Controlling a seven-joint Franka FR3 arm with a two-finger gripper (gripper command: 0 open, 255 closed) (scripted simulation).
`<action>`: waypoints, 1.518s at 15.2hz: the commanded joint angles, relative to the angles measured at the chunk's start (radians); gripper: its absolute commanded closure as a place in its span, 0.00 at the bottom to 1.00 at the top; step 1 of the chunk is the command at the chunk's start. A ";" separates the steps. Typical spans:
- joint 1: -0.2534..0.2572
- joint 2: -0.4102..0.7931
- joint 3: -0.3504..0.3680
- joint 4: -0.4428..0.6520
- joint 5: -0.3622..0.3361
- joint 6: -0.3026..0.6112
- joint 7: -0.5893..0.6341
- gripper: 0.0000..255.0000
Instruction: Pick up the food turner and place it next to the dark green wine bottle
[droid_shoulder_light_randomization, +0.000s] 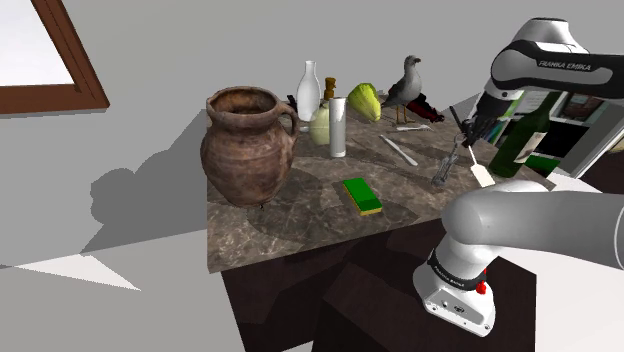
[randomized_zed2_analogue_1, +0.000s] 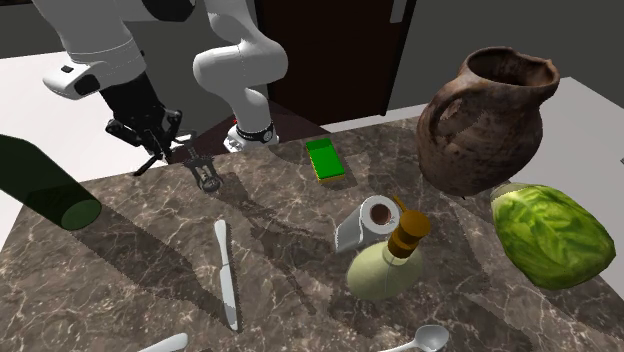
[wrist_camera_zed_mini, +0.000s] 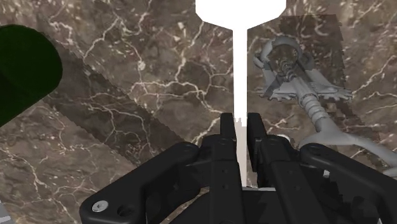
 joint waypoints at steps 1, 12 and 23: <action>-0.006 0.002 -0.013 -0.035 -0.012 0.019 0.000 1.00; -0.031 0.049 -0.086 -0.153 -0.076 0.181 0.003 1.00; -0.037 0.137 -0.170 -0.236 -0.146 0.351 0.011 1.00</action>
